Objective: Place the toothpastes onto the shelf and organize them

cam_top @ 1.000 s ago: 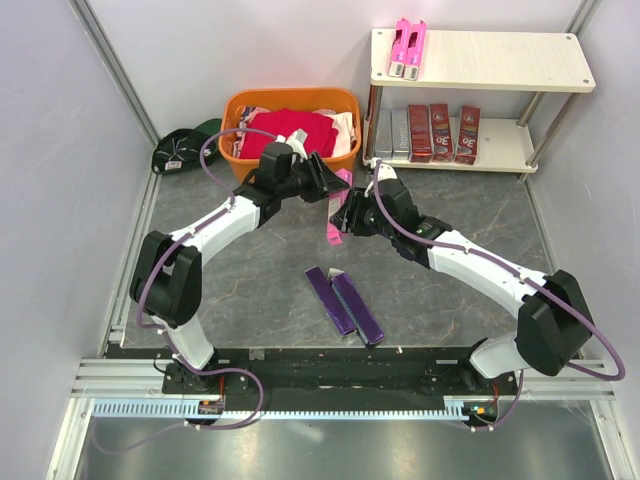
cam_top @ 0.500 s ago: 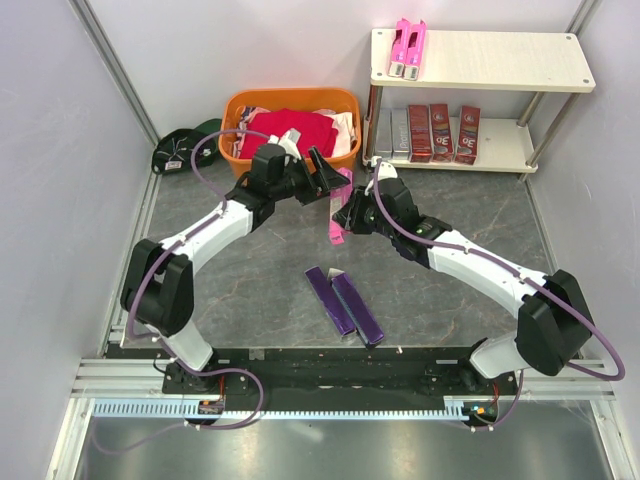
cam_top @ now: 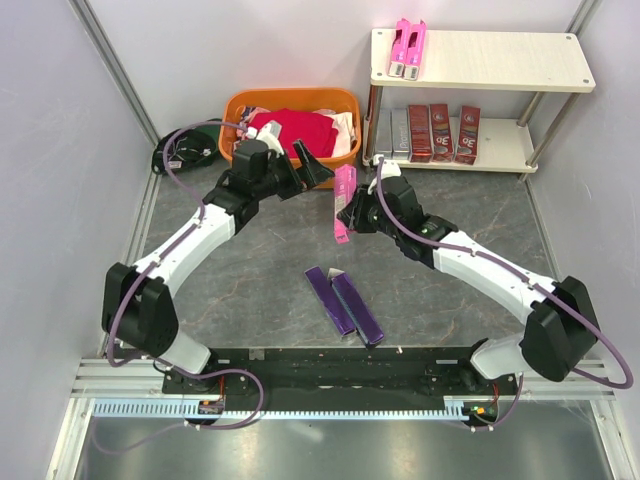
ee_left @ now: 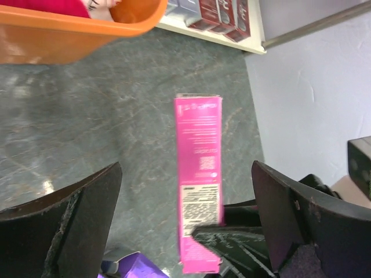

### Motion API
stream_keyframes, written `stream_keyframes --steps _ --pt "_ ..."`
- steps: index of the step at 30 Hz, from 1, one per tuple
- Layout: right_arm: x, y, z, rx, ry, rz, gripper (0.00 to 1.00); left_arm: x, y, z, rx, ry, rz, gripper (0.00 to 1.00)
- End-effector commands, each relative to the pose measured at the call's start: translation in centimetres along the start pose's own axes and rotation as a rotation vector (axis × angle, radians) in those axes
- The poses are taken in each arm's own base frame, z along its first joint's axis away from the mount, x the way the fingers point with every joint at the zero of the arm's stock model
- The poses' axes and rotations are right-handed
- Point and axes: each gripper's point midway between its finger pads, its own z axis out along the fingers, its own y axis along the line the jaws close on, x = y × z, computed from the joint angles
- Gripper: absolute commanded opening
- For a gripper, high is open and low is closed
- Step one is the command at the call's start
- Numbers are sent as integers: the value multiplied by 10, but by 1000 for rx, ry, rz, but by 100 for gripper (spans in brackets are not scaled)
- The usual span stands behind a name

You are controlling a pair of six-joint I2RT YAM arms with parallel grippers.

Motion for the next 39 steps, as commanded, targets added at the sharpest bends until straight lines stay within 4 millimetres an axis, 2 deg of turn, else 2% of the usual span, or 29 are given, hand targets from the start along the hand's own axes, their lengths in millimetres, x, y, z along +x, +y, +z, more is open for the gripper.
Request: stream_keyframes --steps 1,6,13,16,17,19,20,22,25,27,29,30,32,33,34,35,39 --pt "-58 23 -25 -36 -153 -32 22 -27 -8 -27 -31 -105 104 100" --pt "-82 25 -41 -19 -201 -54 22 -37 -6 -37 -70 -152 142 100" --pt "-120 38 -59 -24 -275 -97 22 -32 3 -33 -94 -132 149 100" --pt "-145 41 -67 -14 -325 -115 22 -27 7 -28 -95 -108 146 100" --pt "-159 45 -71 -17 -354 -114 22 -26 7 -27 -93 -101 144 100" --pt "-178 41 -76 -4 -388 -113 22 -24 7 -26 -90 -93 143 100" --pt "-192 45 -82 -11 -417 -112 22 -21 9 -23 -89 -79 139 100" --pt "-211 40 -88 2 -458 -105 22 -19 11 -21 -88 -69 137 100" --pt "-252 41 -108 7 -551 -108 22 -15 12 -17 -84 -50 134 100" --pt "-270 29 -112 44 -586 -115 22 -12 13 -15 -83 -39 130 100" --pt "-291 27 -118 55 -628 -124 22 -10 15 -14 -83 -32 129 100" --pt "-302 16 -121 83 -647 -133 22 -9 16 -13 -84 -25 127 100" --pt "-320 8 -121 107 -671 -140 23 -6 15 -11 -71 -8 126 100" --pt "-330 -6 -124 137 -690 -134 23 -3 17 -8 -73 7 123 100" --pt "-342 -2 -130 110 -710 -139 23 -3 15 -7 -65 10 124 100" --pt "-346 -10 -119 116 -697 -137 23 -1 15 -7 -59 19 121 100" --pt "-379 -32 -113 141 -724 -144 23 2 15 -4 -53 33 114 100"
